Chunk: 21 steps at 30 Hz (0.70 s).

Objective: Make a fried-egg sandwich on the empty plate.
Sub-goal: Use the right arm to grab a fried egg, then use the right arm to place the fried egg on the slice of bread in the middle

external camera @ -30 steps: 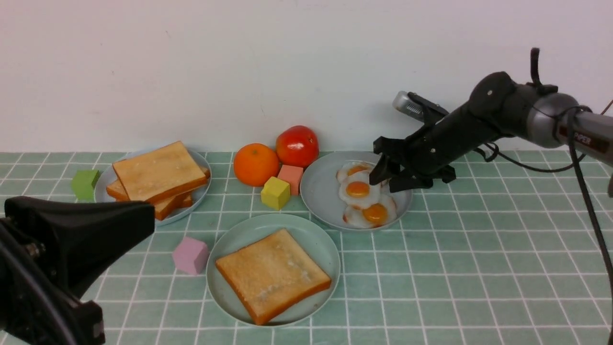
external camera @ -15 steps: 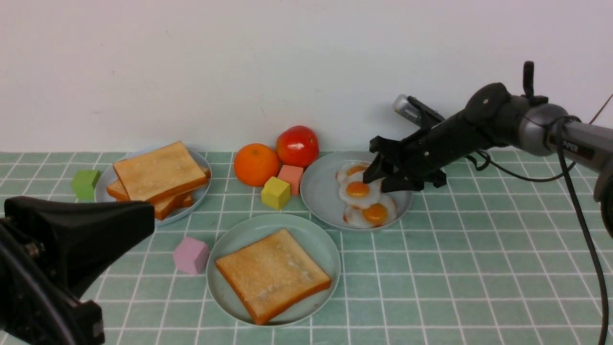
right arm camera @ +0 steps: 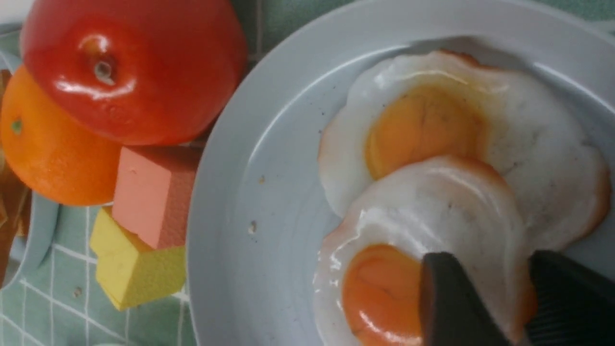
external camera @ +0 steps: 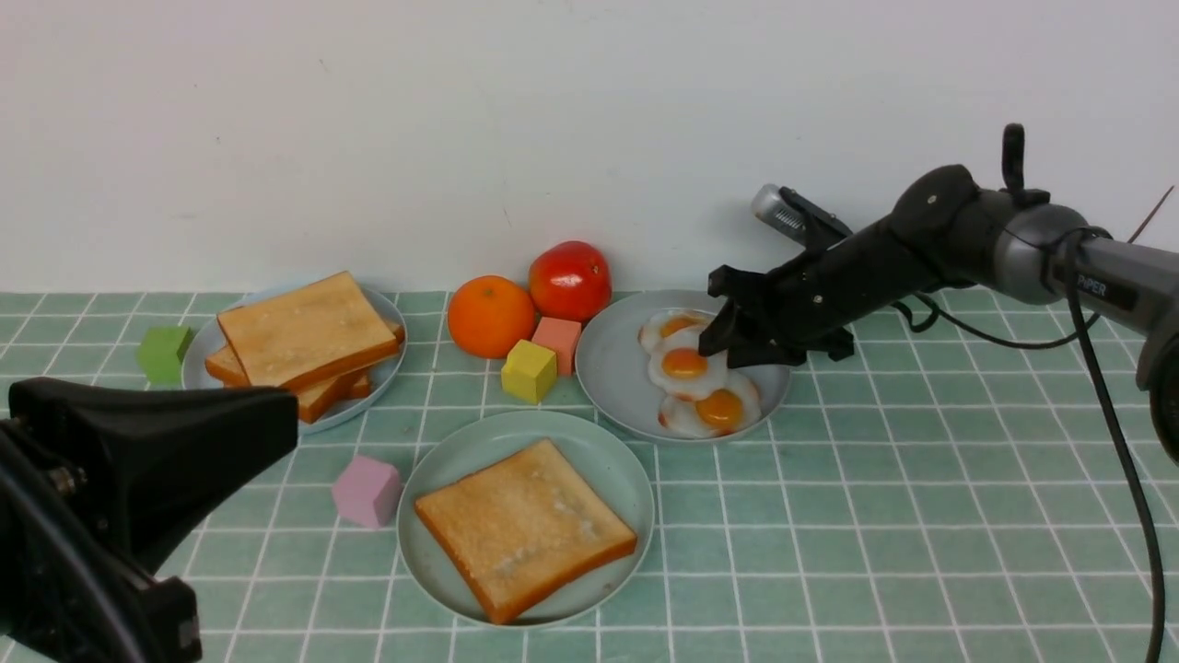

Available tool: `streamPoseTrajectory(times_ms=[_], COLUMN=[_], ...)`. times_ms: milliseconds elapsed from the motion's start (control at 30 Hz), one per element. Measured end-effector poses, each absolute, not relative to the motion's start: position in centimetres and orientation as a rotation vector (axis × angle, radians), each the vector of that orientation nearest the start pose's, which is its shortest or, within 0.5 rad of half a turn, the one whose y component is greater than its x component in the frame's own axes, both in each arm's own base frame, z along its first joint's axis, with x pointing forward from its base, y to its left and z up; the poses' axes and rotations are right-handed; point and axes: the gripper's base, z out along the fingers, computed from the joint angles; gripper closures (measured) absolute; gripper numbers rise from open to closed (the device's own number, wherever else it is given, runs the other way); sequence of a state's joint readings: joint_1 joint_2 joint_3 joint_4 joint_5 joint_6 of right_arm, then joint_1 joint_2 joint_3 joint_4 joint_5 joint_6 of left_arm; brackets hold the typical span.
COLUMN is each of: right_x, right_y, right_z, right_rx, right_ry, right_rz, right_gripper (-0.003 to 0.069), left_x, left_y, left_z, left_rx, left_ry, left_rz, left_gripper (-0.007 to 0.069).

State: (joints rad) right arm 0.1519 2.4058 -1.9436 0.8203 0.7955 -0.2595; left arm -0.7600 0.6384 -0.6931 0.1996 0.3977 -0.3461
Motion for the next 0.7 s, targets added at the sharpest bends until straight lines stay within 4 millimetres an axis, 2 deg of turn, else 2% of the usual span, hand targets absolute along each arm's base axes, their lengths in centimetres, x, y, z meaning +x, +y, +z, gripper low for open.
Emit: streamPoseTrajectory(times_ms=[100,167,300,433,600,700], right_x=[50.6,50.7,50.7,50.4,49.0,47.2], right_y=[12.7,12.7,12.6,12.4,11.5,11.9], right_z=[14.9,15.0,15.1,16.7,22.2,25.5], right_rx=[0.090,0.096,0.096,0.048,-0.073,-0.170], right_ry=[2.576,2.570,2.568,2.556,2.507,2.503], right_rz=[0.931,0.941,0.942,0.945,0.971,1.007], right_gripper=[0.0526,0.0560,0.0560,0.0560,0.0560,0.0560], left_x=[9.9,9.9,9.9,9.8,9.8,9.8], left_y=[-8.4,-8.4,-8.4,-8.4,-8.1,-7.9], left_z=[35.7,35.7,35.7,35.6,34.9,34.7], left_rx=[0.494,0.494,0.494,0.495,0.510,0.515], left_ry=[1.791,1.791,1.791,1.801,1.875,1.906], left_rz=[-0.578,-0.578,-0.578,-0.574,-0.522,-0.502], left_gripper=[0.0638,0.0638,0.0638,0.0638,0.0638,0.0638])
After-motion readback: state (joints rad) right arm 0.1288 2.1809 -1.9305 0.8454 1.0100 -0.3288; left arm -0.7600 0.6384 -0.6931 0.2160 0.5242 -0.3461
